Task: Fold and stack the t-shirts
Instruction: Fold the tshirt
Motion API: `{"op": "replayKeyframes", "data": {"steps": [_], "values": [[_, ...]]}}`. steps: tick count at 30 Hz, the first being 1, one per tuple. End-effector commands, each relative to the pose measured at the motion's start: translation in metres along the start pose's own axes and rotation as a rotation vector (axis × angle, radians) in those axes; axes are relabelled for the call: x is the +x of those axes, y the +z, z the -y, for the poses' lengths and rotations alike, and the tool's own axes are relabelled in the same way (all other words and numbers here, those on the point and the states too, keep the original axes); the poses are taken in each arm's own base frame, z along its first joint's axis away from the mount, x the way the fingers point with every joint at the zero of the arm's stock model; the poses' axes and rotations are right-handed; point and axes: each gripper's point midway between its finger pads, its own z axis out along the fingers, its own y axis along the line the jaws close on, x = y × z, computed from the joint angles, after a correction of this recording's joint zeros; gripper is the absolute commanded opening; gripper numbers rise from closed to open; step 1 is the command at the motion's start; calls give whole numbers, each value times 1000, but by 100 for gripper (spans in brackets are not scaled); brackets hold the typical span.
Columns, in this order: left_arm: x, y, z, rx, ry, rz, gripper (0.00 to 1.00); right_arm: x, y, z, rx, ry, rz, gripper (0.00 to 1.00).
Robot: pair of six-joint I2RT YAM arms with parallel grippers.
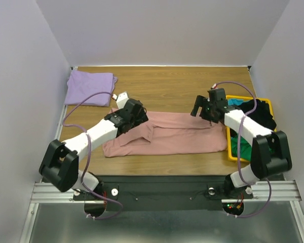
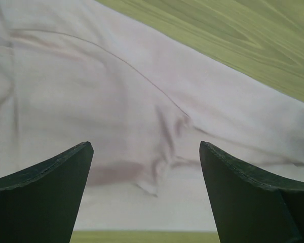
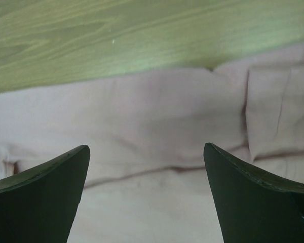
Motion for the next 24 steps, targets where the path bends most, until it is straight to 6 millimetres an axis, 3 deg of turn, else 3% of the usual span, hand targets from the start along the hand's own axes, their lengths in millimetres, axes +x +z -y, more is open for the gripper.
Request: {"op": "replayKeyframes", "data": {"steps": [1,6,11,13,18,22,24], "values": [[-2,34,-12,-13,47,-26,98,-25,28,-8,25,-42,27,100],[24,73,-35,-72,55,-130,98,-12,56,13,136,-9,-15,100],[42,93,-71,-164,36,-203,98,1,60,40,252,9,-20,100],[47,95,-89,-204,17,-220,98,6,56,60,342,26,-8,100],[42,91,-118,-264,-22,-210,98,3,32,89,479,38,43,100],[40,89,-121,-261,-29,-211,98,1,16,90,479,53,67,100],[38,88,-118,-249,-31,-206,98,-6,4,82,436,56,93,100]]}}
